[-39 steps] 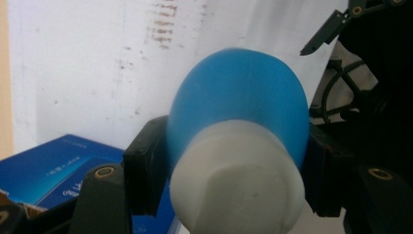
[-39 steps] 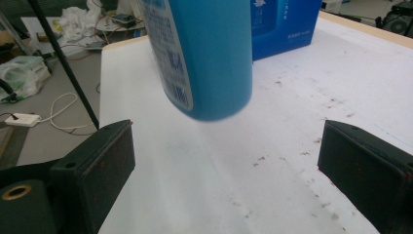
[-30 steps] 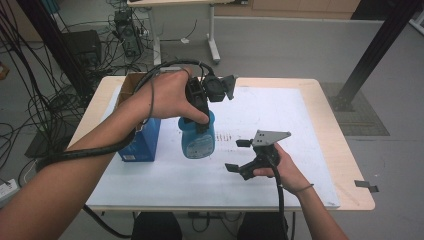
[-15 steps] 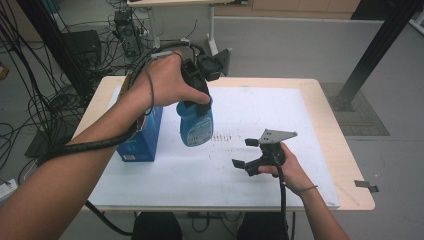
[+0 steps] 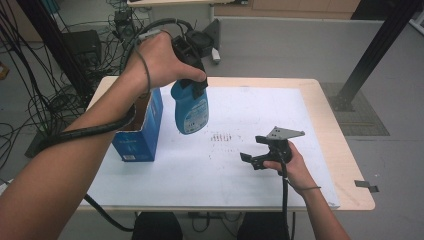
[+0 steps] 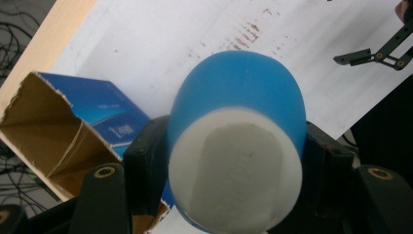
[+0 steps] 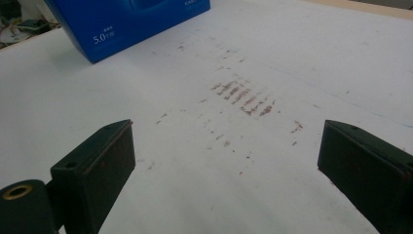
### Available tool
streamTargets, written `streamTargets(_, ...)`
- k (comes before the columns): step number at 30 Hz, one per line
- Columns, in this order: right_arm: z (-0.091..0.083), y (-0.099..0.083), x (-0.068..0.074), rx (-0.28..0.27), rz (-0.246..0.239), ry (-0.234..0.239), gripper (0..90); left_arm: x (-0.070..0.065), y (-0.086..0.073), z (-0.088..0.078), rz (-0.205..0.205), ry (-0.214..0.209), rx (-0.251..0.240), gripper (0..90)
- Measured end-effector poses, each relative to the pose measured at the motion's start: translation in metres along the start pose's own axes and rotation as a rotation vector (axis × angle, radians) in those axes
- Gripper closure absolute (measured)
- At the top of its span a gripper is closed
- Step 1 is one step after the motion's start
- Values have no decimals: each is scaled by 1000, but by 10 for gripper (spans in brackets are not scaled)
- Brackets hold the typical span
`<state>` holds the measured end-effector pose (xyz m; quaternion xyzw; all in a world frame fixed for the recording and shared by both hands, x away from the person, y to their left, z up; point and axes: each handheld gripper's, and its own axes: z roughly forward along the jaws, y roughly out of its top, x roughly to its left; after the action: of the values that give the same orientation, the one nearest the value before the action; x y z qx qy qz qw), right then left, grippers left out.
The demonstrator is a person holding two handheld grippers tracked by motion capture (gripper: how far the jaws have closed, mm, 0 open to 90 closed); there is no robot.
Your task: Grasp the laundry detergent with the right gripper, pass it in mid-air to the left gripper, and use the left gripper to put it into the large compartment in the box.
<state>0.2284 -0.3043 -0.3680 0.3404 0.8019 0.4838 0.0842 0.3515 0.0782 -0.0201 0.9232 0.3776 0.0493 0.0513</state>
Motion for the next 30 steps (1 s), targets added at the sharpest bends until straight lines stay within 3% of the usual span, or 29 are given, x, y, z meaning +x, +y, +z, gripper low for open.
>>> streamTargets(18, 0, -2, 4, 31, 62, -107, 63, 47, -24, -40, -210, 6, -62, 372)
streamTargets(20, 0, -2, 3, 32, 65, -108, 63, 58, -29, -44, -262, 8, -66, 372)
streamTargets(23, 1, -2, 4, 35, 67, -111, 63, 64, -32, -46, -288, 9, -69, 372)
streamTargets(24, 1, -2, 4, 34, 69, -110, 63, 71, -34, -48, -325, 17, -68, 372)
streamTargets(25, 1, -2, 4, 34, 69, -110, 63, 71, -34, -48, -325, 17, -68, 372)
streamTargets(26, 1, -2, 4, 36, 67, -109, 63, 75, -35, -49, -356, 27, -59, 372)
streamTargets(29, 1, -1, 4, 36, 67, -109, 63, 78, -35, -50, -379, 38, -51, 372)
streamTargets(30, 1, -2, 5, 31, 68, -109, 63, 83, -35, -50, -405, 47, -40, 372)
